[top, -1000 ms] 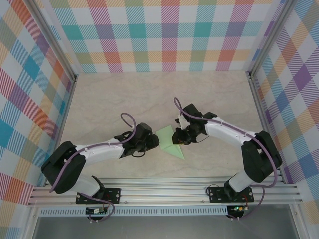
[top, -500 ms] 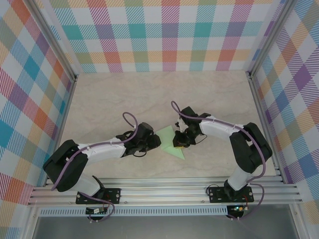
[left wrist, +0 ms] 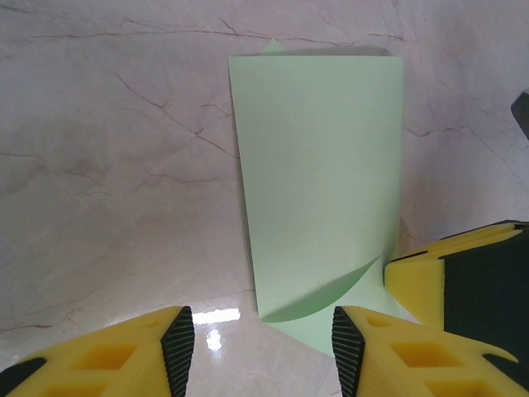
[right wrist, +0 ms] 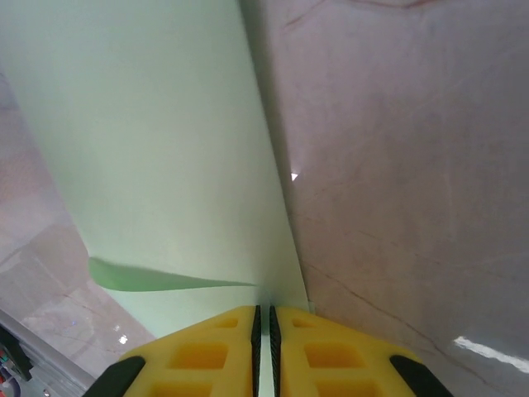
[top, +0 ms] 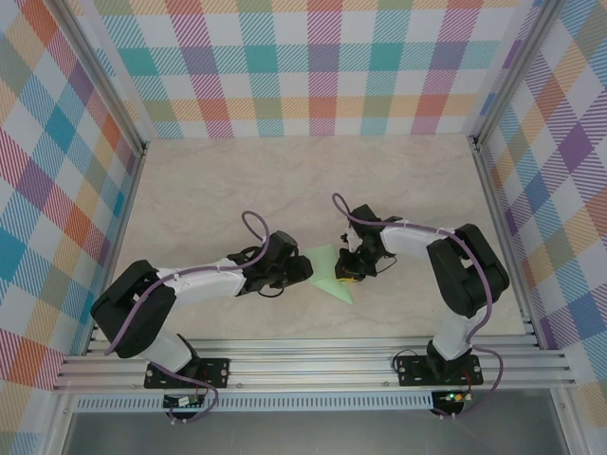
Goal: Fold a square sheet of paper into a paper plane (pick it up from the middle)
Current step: Fold the wing for the fifth time at the center of the table.
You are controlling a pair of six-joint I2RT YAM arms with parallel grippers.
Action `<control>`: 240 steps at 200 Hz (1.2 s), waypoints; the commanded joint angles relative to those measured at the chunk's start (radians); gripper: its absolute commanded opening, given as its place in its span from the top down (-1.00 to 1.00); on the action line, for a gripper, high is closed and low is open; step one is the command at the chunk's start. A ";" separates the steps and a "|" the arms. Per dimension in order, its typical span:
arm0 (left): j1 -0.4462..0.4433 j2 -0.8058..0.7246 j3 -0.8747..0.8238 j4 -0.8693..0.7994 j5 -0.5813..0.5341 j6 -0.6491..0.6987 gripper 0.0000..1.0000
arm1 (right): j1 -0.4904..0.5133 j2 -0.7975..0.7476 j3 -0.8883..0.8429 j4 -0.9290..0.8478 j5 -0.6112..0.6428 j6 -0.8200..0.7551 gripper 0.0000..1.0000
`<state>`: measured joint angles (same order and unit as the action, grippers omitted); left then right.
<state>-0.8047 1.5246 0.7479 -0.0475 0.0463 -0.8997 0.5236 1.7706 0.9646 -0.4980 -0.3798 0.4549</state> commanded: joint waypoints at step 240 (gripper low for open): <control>-0.073 0.153 0.025 0.224 0.058 -0.165 -0.07 | -0.060 0.013 -0.096 0.106 -0.065 0.007 0.73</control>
<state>-0.8646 1.6634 0.7570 0.1249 0.0895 -1.0557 0.4706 1.7702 0.9009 -0.4057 -0.4915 0.4561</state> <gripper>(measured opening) 0.533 0.135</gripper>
